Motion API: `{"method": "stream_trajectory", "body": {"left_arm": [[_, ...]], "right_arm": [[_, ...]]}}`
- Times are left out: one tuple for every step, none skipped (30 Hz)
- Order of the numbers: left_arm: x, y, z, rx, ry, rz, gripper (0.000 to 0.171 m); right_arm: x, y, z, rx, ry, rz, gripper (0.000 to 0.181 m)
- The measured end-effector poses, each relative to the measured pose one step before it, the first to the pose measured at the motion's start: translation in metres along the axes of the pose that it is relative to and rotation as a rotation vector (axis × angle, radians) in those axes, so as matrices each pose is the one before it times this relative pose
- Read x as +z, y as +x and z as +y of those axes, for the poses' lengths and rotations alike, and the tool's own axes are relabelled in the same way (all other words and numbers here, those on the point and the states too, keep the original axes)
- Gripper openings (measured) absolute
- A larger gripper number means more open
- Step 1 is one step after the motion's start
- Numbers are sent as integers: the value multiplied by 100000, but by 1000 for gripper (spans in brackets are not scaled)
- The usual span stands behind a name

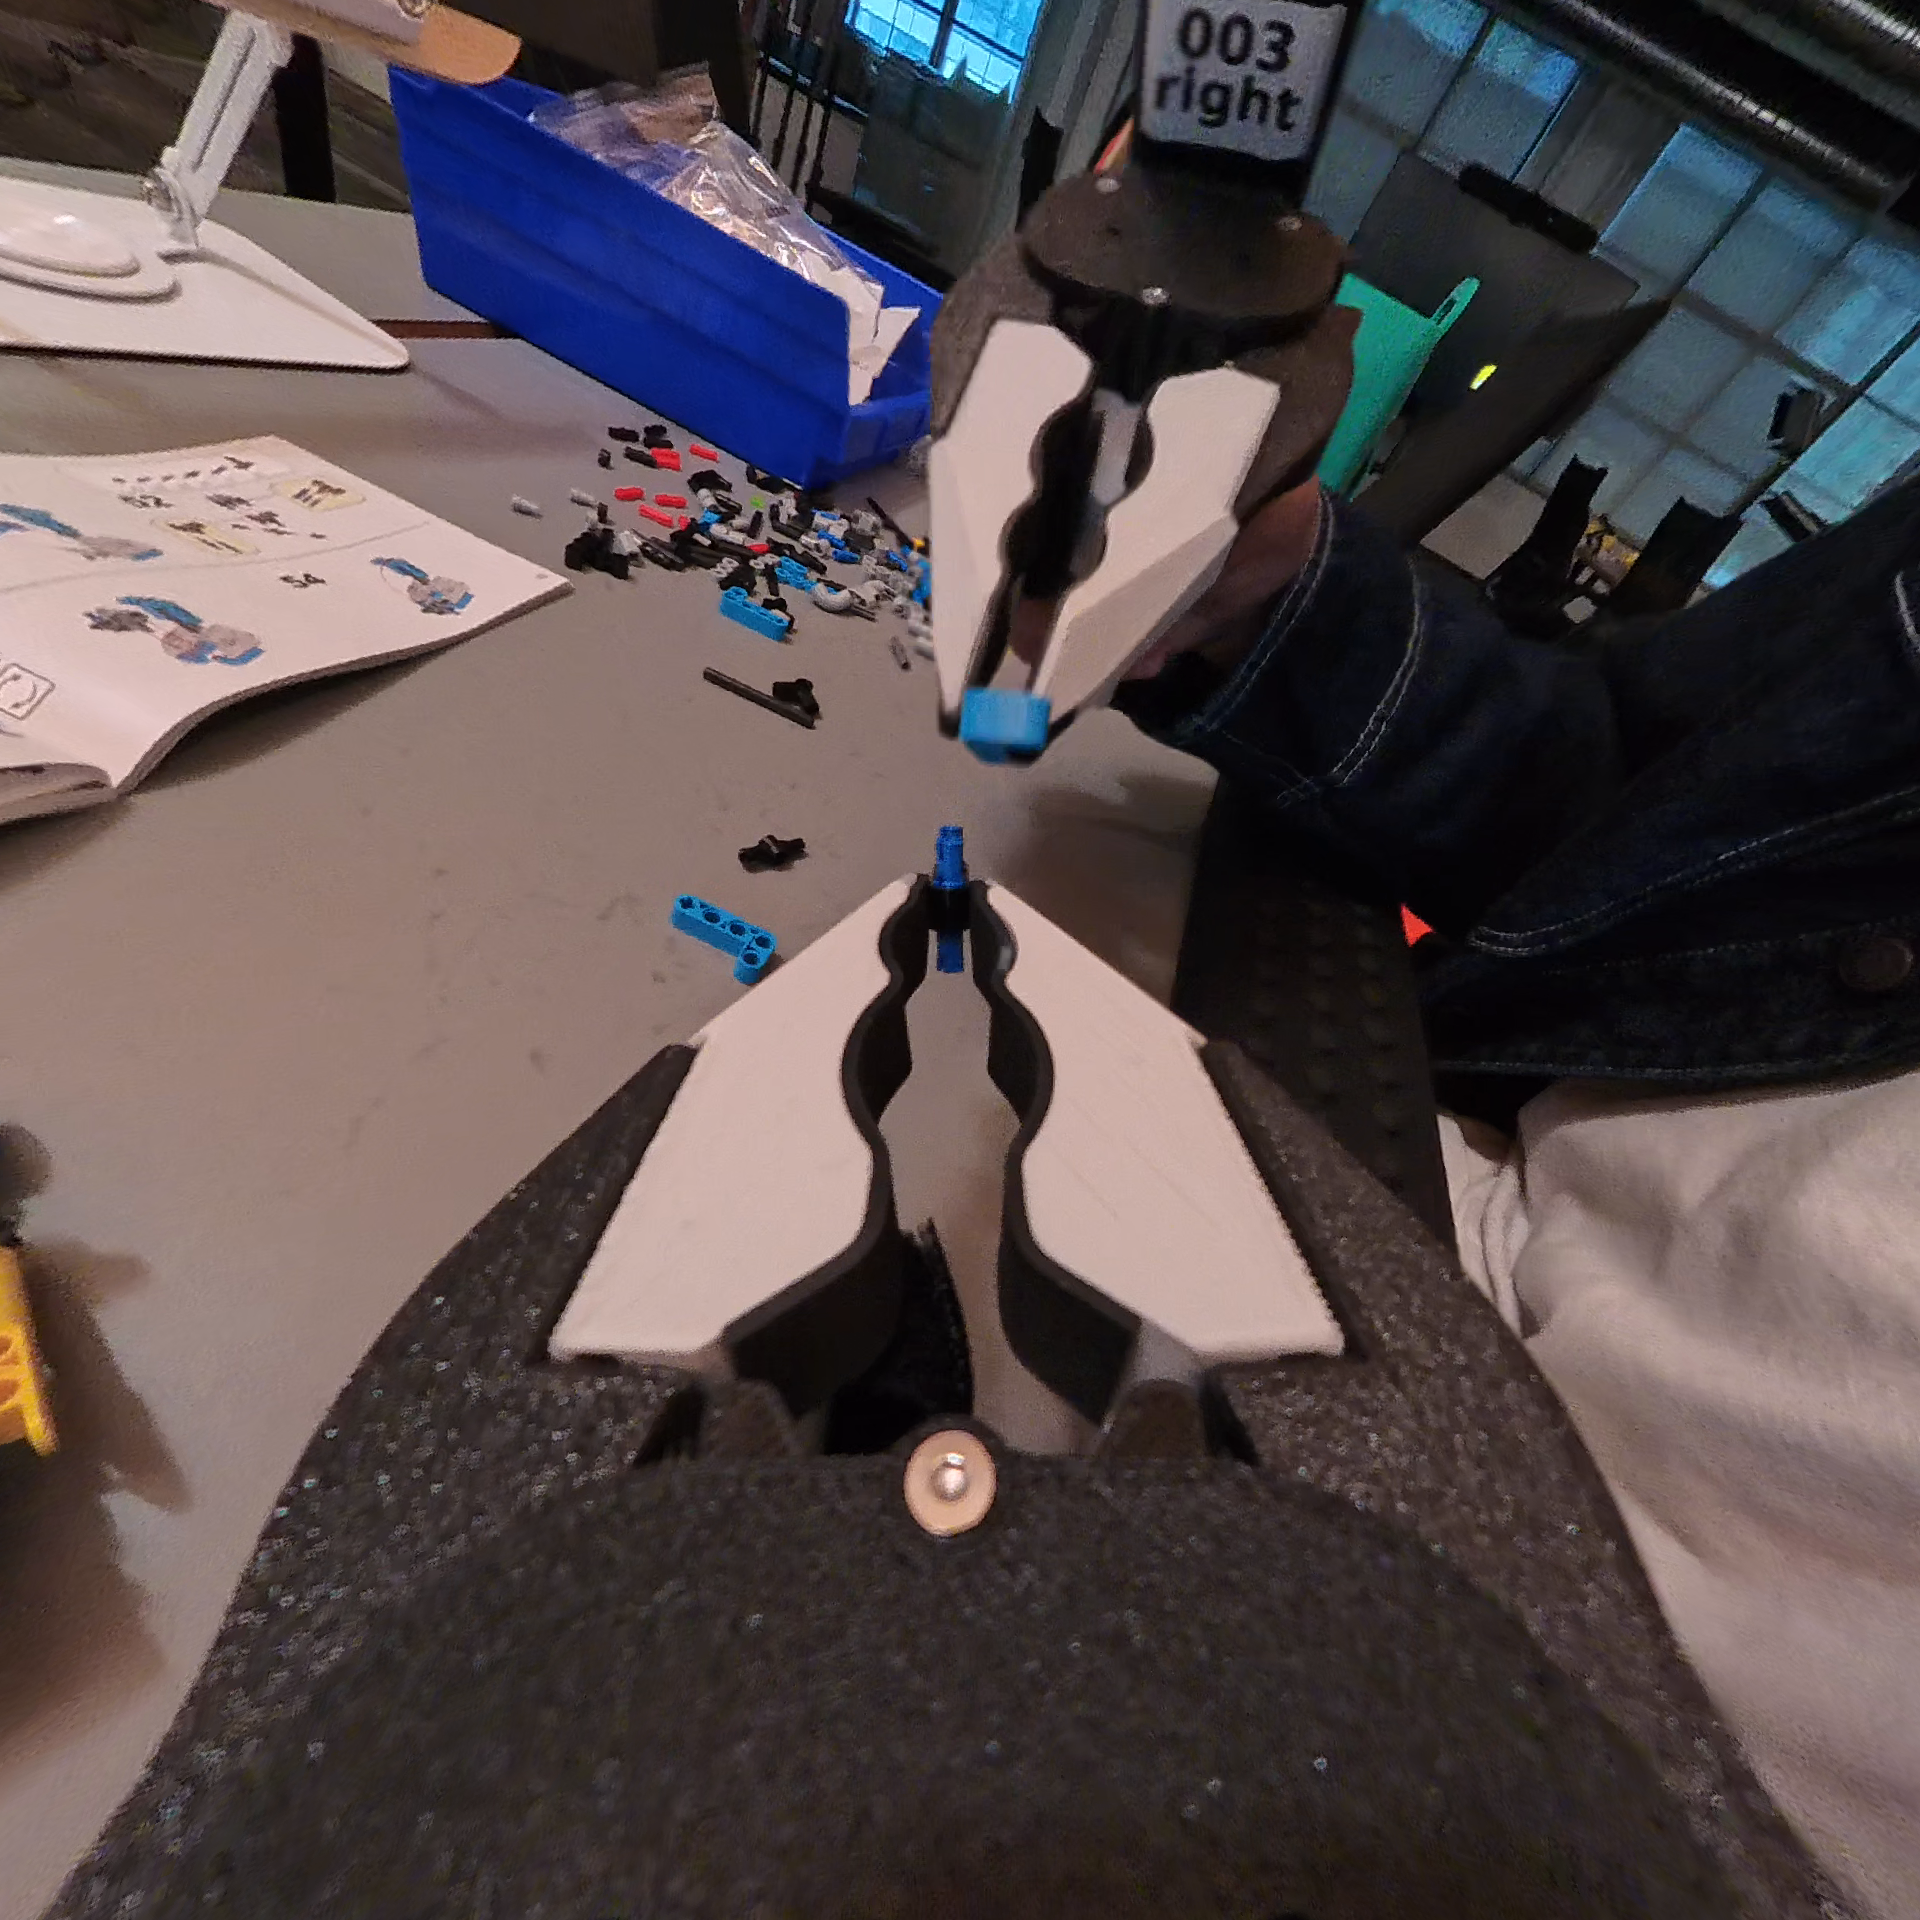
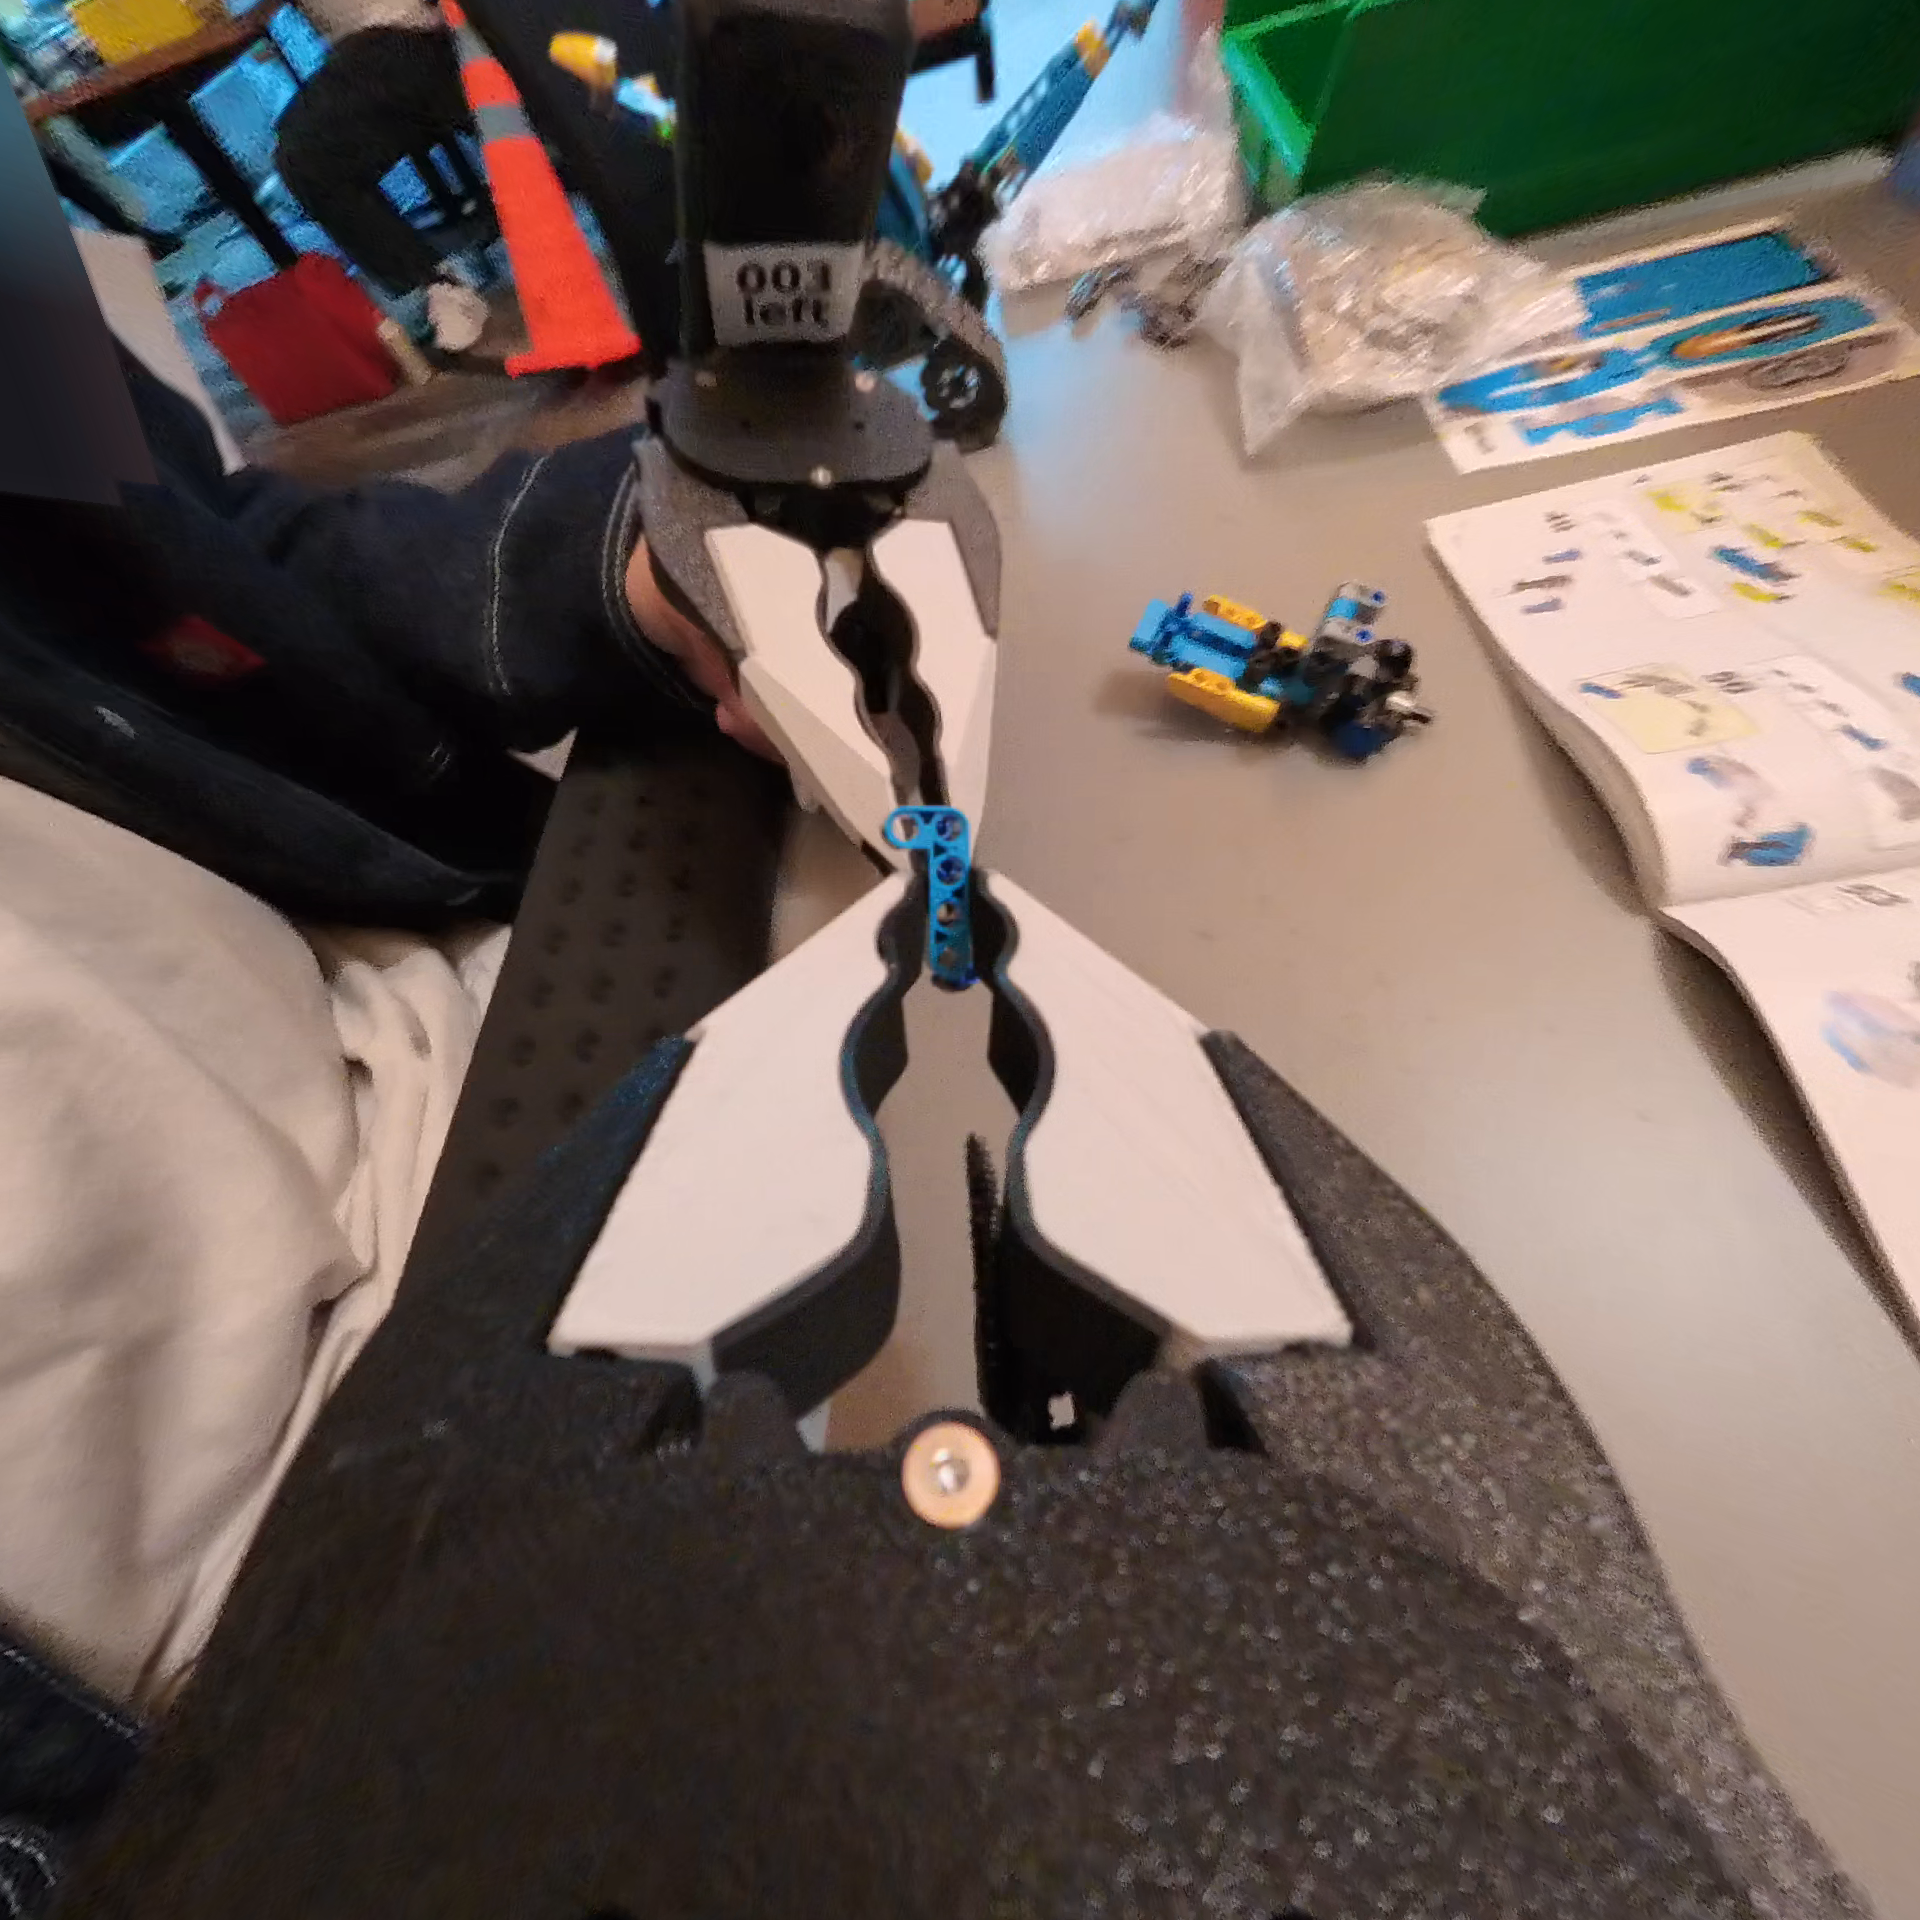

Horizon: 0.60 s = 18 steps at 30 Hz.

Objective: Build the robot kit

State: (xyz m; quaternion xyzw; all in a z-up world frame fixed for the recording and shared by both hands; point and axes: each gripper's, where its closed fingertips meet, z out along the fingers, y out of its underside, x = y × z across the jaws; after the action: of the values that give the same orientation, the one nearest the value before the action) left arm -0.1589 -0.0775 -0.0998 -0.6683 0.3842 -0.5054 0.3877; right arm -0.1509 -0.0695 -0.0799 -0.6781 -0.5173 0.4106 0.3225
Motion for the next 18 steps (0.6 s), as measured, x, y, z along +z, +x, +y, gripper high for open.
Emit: {"method": "stream_trajectory", "body": {"left_arm": [[-18,12,-13,232,52,-191,6],[-44,-24,-34,-471,225,38,6],[-47,-41,-37,-239,240,-121,6],[30,6,113,-209,-698,140,6],[89,-70,234,411,-1408,-682,6],[103,-31,174,430,-1052,-416,6],[55,29,72,243,-535,-12,6],[16,-51,36,147,-332,-287,6],[32,6,145,-368,-838,329,6],[46,-3,117,-417,-755,265,6],[-14,-40,-48,114,201,-346,6],[-14,57,16,-578,-33,724,6],[40,130,111,-1071,-641,1499,6],[94,-120,201,-469,-1097,-430,6],[136,-120,185,-283,-1312,-619,5],[103,14,172,-151,-1043,217,5],[74,50,105,-126,-663,414,5],[2,-143,8,-411,-123,-786,5]], "right_arm": [[658,-34,109,-230,-1308,-2302,7],[558,-149,-27,664,-1,-2954,7],[461,-110,107,1306,-742,-2674,7],[358,222,161,-129,-922,197,7],[251,307,216,-338,-1156,995,7],[93,40,177,181,-1022,-513,7],[31,-49,56,-382,-229,-469,7],[12,43,43,-514,-203,451,7],[50,-37,149,-441,-890,-75,7],[62,-103,207,-122,-1295,-864,7],[-7,48,-19,61,297,-316,7],[24,-44,-73,760,821,-1553,7],[118,-209,-10,1672,833,-3086,7],[116,25,197,1662,-329,-1924,7],[50,145,228,1134,-257,-1401,7],[48,24,243,2532,-230,-2498,7],[13,-98,152,1637,87,-2876,7],[15,66,79,1026,628,-1454,7]]}}
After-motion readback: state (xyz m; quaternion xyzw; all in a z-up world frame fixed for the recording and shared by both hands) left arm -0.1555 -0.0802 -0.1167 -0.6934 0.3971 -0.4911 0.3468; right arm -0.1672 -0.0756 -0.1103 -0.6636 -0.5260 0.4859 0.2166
